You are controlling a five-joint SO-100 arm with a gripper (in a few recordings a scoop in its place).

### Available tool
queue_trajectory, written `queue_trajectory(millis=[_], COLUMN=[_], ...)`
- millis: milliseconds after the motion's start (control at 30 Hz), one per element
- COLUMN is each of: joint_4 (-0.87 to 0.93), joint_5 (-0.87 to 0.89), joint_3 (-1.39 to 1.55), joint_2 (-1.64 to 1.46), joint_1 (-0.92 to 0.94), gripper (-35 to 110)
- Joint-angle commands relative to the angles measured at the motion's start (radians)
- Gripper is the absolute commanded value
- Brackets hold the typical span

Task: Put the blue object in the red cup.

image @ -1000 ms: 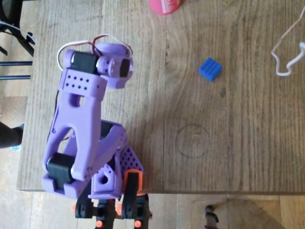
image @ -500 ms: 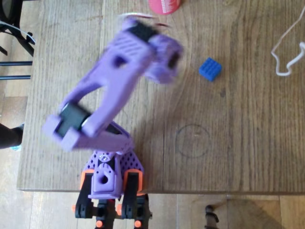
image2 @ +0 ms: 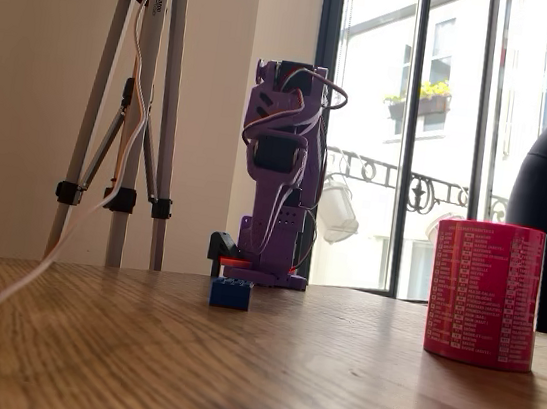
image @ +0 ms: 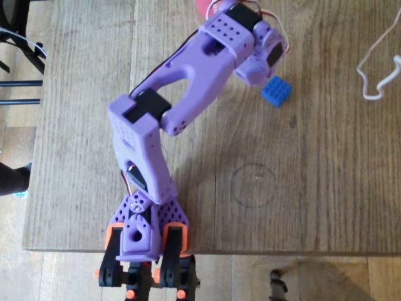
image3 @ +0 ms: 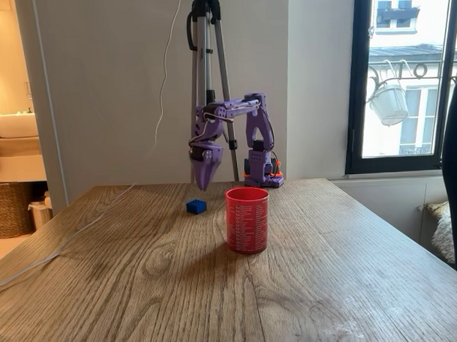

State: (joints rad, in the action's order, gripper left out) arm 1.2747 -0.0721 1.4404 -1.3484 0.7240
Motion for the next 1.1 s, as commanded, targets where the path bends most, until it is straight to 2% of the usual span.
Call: queue_trajectory(millis=[0, 367, 433, 467, 500, 533, 633, 1067], joint_4=[0.014, 0.066, 0.072, 0.074, 0.087, 0.101, 0.129, 0.123], joint_5=[-0.031, -0.095, -0.115, -0.118, -0.120, -0.123, -0.141, -0.141], joint_3=[-0.103, -0.103, -0.100, -0.098, -0.098, -0.100, -0.100, -0.100], joint_2=[-0.014, 0.020, 0.025, 0.025, 0.023, 0.021, 0.015, 0.106], joint_1=[-0.002, 0.011, 0.012, 0.014, 0.017, 0.021, 0.029, 0.012], gripper=[1, 4, 10, 20, 37, 44, 52, 49])
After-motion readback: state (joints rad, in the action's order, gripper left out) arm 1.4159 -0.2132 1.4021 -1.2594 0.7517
